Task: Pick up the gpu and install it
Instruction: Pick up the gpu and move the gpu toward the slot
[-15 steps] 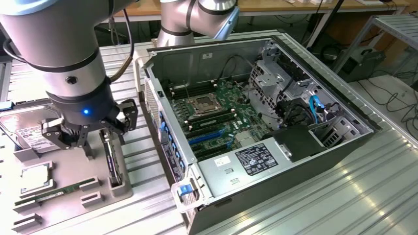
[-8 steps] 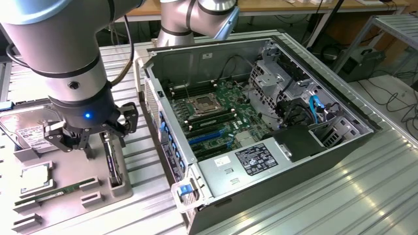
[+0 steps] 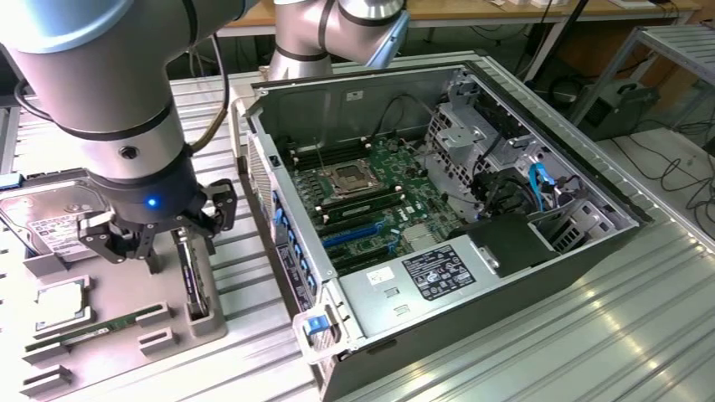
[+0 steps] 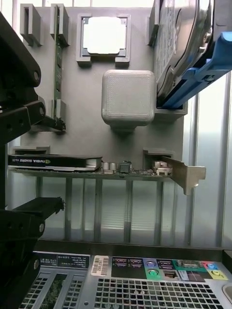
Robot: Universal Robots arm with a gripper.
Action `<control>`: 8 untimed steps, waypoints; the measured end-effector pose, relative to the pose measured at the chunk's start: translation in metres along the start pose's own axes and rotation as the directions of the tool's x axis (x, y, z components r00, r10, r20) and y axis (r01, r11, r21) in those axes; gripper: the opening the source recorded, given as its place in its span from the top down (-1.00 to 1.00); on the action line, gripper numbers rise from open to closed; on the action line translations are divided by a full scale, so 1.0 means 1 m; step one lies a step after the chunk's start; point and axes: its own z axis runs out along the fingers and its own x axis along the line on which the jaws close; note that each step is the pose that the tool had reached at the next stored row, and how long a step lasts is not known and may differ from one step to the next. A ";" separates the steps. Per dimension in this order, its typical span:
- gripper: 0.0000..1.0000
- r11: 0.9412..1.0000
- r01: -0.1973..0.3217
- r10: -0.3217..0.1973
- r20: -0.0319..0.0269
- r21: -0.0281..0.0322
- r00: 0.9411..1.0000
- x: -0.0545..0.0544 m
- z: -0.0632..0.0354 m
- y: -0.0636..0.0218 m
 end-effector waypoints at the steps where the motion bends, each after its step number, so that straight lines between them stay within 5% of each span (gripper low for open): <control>1: -0.33 1.000 0.000 0.000 0.000 0.000 1.000 0.000 0.0007 0.0000; 8: -0.33 1.000 0.000 0.000 0.000 0.000 1.000 0.000 0.0059 -0.0002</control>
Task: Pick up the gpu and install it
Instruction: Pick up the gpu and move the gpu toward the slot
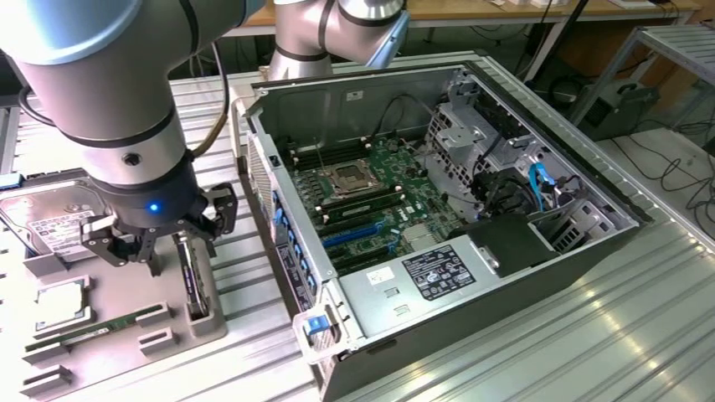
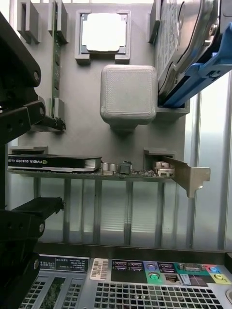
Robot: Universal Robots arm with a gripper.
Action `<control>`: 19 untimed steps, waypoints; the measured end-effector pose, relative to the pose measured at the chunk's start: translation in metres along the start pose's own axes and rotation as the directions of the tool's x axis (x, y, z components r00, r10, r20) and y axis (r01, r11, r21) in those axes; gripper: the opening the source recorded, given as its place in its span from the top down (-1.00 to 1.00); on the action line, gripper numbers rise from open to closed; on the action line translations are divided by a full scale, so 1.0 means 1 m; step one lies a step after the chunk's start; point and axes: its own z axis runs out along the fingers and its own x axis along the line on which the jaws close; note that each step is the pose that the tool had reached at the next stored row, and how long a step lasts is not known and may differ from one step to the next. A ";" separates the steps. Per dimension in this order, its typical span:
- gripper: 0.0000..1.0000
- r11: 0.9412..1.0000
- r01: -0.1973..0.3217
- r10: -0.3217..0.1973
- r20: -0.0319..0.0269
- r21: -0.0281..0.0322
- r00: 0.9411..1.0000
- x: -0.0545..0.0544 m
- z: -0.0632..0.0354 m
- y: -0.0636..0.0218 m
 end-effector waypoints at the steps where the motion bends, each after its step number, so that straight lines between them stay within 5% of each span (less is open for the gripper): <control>1: -0.33 1.000 0.000 0.000 0.000 0.000 1.000 0.000 0.0008 0.0000; 19: -0.33 1.000 0.000 0.000 0.000 0.000 1.000 0.000 0.0135 -0.0005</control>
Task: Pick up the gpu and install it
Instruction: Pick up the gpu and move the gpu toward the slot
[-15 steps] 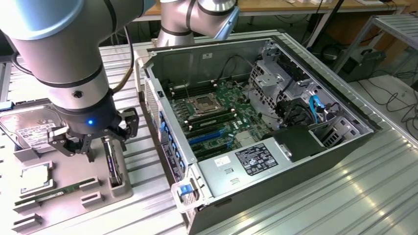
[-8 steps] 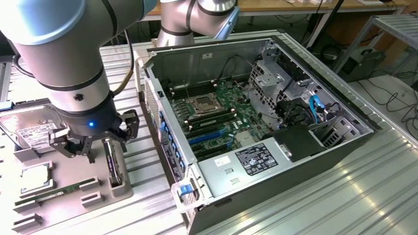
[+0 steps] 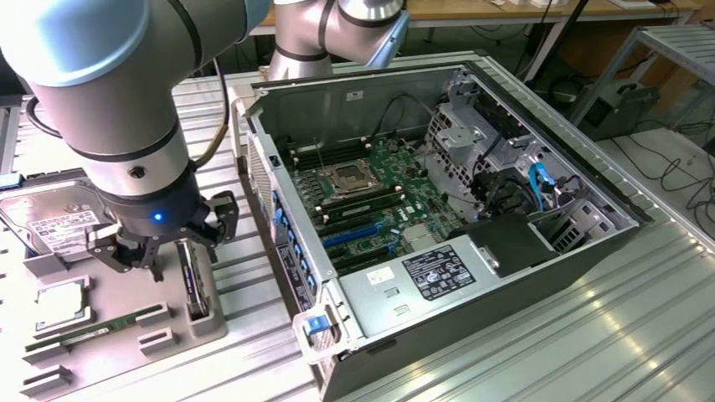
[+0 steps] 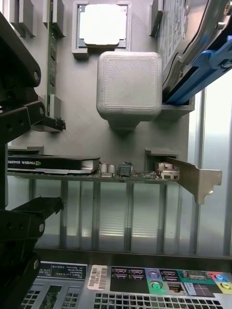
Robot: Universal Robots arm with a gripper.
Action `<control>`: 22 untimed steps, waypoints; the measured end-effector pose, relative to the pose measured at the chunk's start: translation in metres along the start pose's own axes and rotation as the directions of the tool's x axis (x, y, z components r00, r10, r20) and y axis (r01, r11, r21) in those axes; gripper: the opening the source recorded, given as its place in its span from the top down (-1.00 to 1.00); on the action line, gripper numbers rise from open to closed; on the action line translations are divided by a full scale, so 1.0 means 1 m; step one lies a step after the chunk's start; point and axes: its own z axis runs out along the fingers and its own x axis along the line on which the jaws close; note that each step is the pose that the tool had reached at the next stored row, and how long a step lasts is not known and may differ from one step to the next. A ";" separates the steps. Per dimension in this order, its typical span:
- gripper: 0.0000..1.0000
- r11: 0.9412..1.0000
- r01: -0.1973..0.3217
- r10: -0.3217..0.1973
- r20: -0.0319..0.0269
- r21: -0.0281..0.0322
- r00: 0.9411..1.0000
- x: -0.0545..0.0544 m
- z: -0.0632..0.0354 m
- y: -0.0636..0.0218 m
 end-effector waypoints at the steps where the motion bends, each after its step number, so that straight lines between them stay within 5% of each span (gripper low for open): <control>1: -0.33 1.000 0.000 0.000 0.000 0.000 1.000 0.000 0.0008 0.0000; 22: -0.33 1.000 -0.002 0.002 -0.001 0.000 1.000 0.000 0.0138 0.0005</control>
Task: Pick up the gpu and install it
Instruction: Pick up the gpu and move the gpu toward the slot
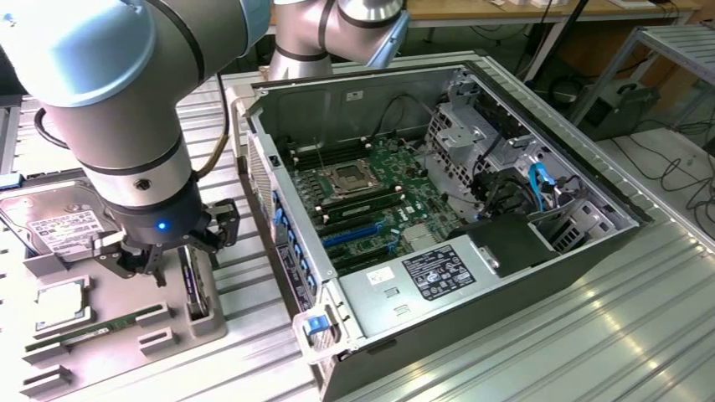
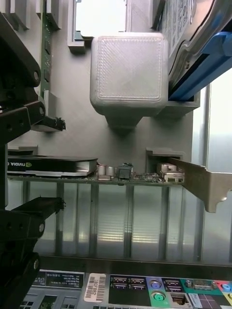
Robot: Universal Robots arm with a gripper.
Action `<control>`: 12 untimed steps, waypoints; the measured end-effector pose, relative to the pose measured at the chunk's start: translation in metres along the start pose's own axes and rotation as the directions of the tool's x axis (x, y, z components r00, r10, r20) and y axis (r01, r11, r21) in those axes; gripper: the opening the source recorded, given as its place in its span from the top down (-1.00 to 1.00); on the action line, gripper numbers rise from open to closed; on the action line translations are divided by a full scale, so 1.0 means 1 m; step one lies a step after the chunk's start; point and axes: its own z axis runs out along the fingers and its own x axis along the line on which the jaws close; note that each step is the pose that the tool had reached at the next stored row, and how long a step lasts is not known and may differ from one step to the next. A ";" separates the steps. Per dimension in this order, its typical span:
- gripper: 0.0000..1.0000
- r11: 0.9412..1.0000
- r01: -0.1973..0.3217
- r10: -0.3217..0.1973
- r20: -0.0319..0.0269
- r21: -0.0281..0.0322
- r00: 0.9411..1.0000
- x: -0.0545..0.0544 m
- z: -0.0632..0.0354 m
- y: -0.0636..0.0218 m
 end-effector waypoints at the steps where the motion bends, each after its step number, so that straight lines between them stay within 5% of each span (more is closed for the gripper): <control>1: -0.33 1.000 -0.001 0.001 0.000 0.000 1.000 0.000 0.0003 0.0016; 12: -0.33 1.000 -0.026 0.026 0.001 0.001 1.000 0.000 0.0084 0.0111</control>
